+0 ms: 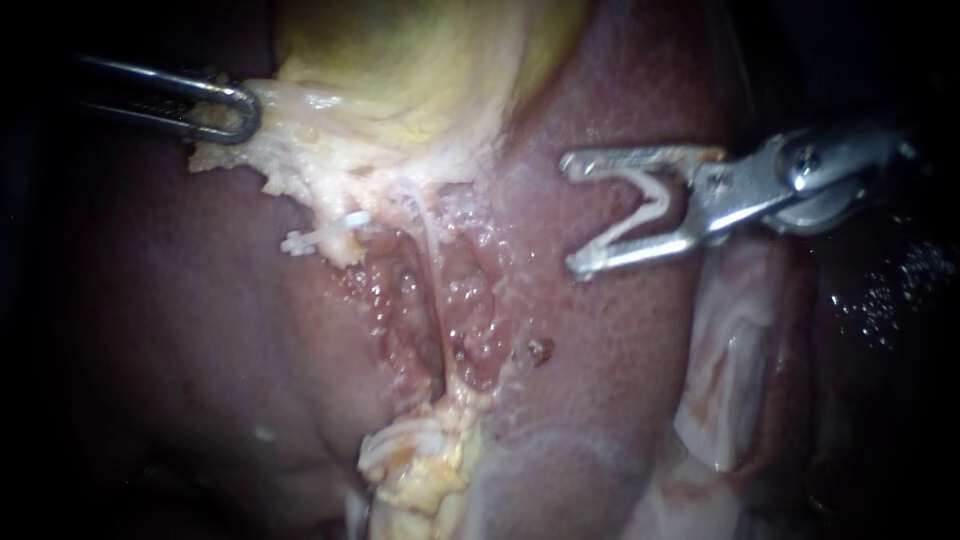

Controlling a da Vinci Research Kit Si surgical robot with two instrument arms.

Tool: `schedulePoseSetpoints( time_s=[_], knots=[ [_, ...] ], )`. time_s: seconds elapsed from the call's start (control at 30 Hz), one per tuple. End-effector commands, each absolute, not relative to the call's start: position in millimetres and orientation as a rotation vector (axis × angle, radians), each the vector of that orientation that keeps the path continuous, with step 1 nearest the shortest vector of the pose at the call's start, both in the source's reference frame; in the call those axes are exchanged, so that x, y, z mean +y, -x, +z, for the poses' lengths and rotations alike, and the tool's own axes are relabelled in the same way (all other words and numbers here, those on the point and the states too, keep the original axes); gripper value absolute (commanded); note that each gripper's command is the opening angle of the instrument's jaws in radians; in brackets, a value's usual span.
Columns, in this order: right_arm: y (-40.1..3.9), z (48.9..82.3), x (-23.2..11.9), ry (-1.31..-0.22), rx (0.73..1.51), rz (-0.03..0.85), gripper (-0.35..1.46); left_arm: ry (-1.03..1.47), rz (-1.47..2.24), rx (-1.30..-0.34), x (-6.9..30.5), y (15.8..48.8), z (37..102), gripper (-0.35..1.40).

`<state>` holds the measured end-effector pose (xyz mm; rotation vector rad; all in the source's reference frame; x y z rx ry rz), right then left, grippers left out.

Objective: Clipping first clip right tube

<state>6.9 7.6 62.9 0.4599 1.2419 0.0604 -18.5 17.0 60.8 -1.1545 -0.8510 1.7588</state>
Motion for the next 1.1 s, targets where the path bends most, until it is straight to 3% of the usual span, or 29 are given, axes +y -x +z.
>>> schedulePoseSetpoints(
  time_s=[0.03, 0.33, 0.63, 0.9, 1.1],
  knots=[
    [-7.2, 63.3, 7.1, -0.479, 1.240, 0.073, 0.47, 1.154, 1.759, -0.851, 17.0, 18.5, 60.8, -0.35],
    [-10.0, 67.5, 2.3, -0.641, 1.212, 0.143, 0.45, 1.154, 1.759, -0.850, 16.9, 18.5, 60.8, -0.35],
    [-12.7, 70.7, 0.5, -0.760, 1.183, 0.271, 0.45, 1.154, 1.760, -0.848, 16.8, 18.6, 60.9, -0.35],
    [-15.5, 72.9, -0.5, -0.816, 1.202, 0.375, 0.48, 1.154, 1.760, -0.847, 16.7, 18.6, 60.9, -0.35],
    [-17.3, 73.2, -1.6, -0.848, 1.274, 0.418, 0.48, 1.154, 1.760, -0.846, 16.7, 18.7, 61.0, -0.35]
  ],
)
